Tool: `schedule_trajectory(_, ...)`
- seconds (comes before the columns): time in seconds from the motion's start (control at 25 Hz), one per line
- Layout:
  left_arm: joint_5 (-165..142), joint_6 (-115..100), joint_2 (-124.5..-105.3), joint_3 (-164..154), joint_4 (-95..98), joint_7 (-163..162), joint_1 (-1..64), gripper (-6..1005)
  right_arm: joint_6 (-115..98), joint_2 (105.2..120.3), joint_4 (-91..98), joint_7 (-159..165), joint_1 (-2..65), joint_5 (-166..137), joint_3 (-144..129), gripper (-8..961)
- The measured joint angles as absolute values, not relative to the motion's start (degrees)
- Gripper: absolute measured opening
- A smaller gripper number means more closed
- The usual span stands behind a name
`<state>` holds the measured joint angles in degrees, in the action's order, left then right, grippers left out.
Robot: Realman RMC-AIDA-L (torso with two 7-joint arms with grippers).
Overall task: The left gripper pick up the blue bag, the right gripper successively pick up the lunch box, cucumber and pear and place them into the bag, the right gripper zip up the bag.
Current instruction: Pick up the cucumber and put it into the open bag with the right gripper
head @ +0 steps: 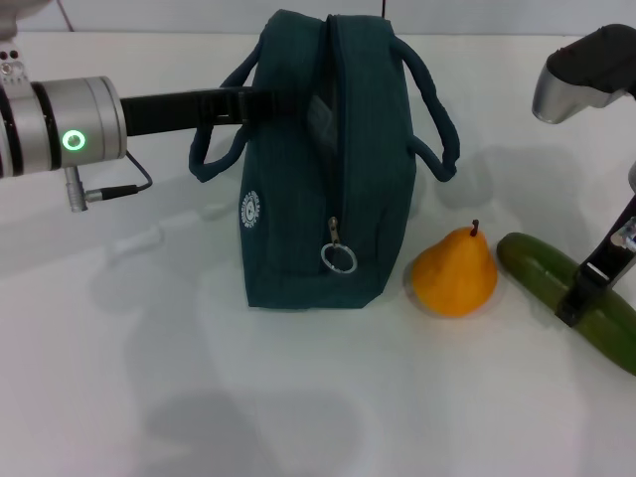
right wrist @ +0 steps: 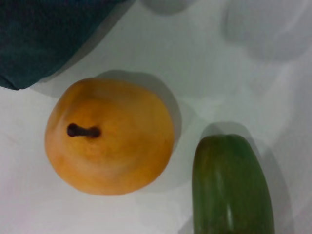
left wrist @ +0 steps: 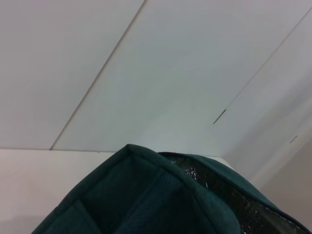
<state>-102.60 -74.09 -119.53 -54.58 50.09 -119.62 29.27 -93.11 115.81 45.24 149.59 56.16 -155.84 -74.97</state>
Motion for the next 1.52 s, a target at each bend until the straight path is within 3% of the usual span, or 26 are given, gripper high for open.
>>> schedule_trajectory(1.52, -102.5, -74.5, -119.53, -54.6, 50.1, -119.6, 28.7, 38, -85.7, 113.44, 60.9, 149.0, 49.1, -159.0, -63.9, 614)
